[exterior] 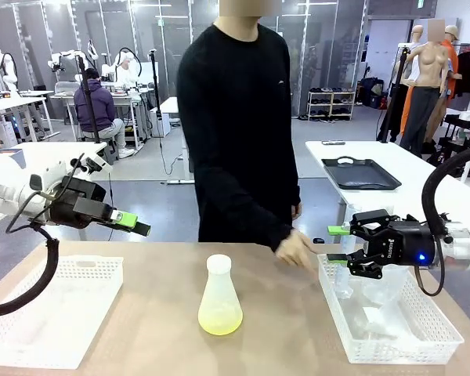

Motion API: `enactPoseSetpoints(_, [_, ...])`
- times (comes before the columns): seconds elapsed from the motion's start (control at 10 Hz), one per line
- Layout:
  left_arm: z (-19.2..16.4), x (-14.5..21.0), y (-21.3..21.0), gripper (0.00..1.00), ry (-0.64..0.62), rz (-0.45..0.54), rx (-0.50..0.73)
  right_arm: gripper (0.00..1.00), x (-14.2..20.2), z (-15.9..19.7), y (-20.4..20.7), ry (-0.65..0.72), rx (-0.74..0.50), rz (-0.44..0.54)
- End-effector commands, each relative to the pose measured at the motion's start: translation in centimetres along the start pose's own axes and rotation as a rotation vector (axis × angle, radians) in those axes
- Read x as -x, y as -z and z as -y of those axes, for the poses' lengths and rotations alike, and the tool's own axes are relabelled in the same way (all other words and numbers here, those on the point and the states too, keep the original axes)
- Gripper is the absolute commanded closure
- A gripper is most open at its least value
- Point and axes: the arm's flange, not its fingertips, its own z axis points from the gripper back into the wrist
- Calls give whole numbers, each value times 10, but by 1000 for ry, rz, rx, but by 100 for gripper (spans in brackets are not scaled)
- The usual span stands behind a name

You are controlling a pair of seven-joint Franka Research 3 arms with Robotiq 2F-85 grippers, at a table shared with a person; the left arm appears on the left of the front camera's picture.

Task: Prepare the solutions needed for the experiment.
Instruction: When the human places the Big flask in the center of the table, pick up the Big flask and place it in the left Organizing basket.

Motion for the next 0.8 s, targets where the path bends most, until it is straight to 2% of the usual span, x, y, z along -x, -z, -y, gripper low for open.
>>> enactPoseSetpoints(0.0, [1,1,-2,0,-53,1,2,37,0,0,0,-2,0,-2])
enactPoseSetpoints(0.4, [-1,3,-2,0,-34,3,-2,37,0,0,0,-2,0,-2])
enactPoseSetpoints(0.5, [-8,-6,14,0,147,-15,15,37,0,0,0,-2,0,-2])
enactPoseSetpoints(0.6, [-15,-11,23,0,311,-19,-84,37,0,0,0,-2,0,-2])
enactPoseSetpoints(0.7, [-19,-12,34,0,467,-56,-69,37,0,0,0,-2,0,-2])
